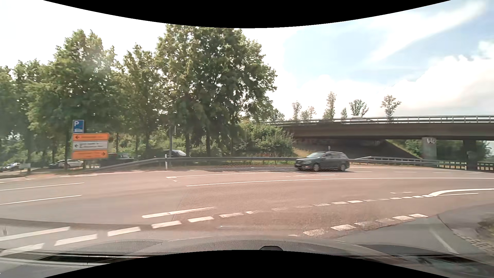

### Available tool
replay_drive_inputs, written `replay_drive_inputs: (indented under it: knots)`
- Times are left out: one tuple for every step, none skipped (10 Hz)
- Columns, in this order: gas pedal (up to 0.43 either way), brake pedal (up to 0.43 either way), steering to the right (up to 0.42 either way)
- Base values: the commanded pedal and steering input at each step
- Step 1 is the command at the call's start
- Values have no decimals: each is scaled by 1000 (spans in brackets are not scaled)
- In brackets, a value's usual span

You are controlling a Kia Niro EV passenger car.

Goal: Follow the waypoints while adhering to traffic rules and regulations

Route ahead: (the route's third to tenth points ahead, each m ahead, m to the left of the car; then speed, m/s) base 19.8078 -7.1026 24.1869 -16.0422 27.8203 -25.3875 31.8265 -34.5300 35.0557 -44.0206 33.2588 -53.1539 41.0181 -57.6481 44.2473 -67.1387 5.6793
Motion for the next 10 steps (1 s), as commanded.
replay_drive_inputs:
  knots:
    - [169,0,291]
    - [177,0,295]
    - [177,0,304]
    - [197,0,309]
    - [197,0,310]
    - [240,0,310]
    - [240,0,312]
    - [240,0,313]
    - [240,0,310]
    - [240,0,300]
